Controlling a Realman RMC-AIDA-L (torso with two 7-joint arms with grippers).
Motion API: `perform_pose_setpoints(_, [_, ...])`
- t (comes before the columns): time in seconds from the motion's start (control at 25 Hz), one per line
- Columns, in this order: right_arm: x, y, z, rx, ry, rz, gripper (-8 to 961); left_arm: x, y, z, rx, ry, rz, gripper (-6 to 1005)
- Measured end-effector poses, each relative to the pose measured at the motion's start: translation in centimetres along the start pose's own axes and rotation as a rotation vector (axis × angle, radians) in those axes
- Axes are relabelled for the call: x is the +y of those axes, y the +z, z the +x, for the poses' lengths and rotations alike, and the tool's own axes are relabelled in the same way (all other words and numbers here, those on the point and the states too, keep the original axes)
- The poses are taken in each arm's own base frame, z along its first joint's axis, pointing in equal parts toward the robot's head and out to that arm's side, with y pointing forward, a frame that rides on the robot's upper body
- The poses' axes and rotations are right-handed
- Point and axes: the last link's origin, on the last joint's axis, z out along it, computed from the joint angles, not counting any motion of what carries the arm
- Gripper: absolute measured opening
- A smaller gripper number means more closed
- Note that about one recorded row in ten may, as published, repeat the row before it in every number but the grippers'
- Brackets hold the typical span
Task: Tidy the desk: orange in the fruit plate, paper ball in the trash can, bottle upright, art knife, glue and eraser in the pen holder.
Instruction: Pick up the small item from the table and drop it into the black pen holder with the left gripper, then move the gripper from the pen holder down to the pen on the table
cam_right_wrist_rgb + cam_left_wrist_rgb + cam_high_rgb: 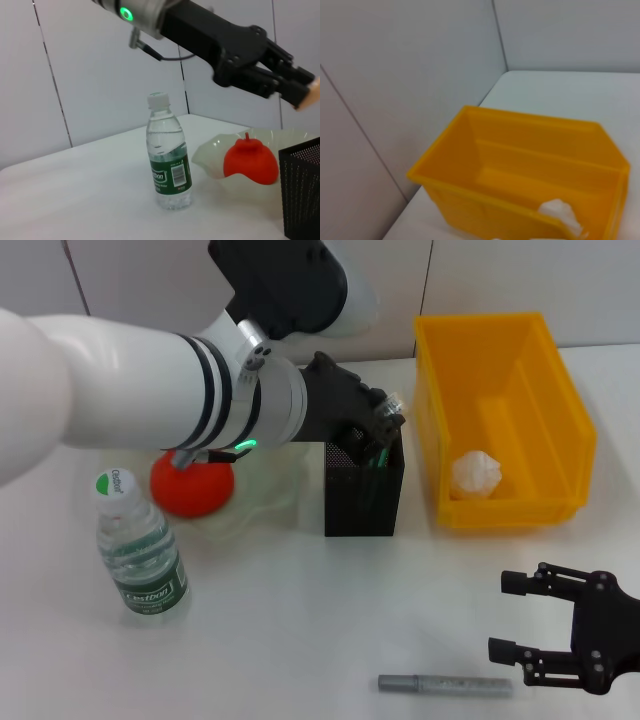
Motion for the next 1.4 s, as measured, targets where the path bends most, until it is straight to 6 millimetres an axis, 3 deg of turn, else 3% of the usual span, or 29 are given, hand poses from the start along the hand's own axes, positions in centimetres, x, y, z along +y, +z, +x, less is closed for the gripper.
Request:
perform_pose_setpoints(0.04, [0.0, 0.1, -0.1, -0.001, -0.002, -0.001, 792, -0.2, 0.8, -0.5, -0.002, -0.002, 0.011, 259])
perform_pose_setpoints(0.72, [0.0, 0.0, -0.2, -0.007, 0.002, -0.006, 792, -0.7, 2.7, -1.7, 0.000, -0.043, 0.030, 274])
perform_pose_setpoints(0.96, [0.1, -0.1, 0.0, -0.005, 0.006, -0.004, 792, -0.8, 2.7, -1.6, 0.010, -0.044, 0.035, 390])
perform_pose_setpoints(1.16, [0.0, -0.5, -0.2, -0.017, 0.022, 0.008, 792, -0.2, 0.3, 0.4, 0.155, -0.087, -0.013, 486])
perform_pose_setpoints(1.24, [-0.3, -0.9, -0.6, -0.027, 0.041, 0.017, 792, 0.1, -1.9, 0.9, 0.289, -0.097, -0.091, 707])
perform_pose_setpoints(1.4, [-0.5, -1.4, -1.0, -0.039, 0.046, 0.027, 792, 0.8, -4.3, 0.6, 0.449, -0.069, -0.211, 718])
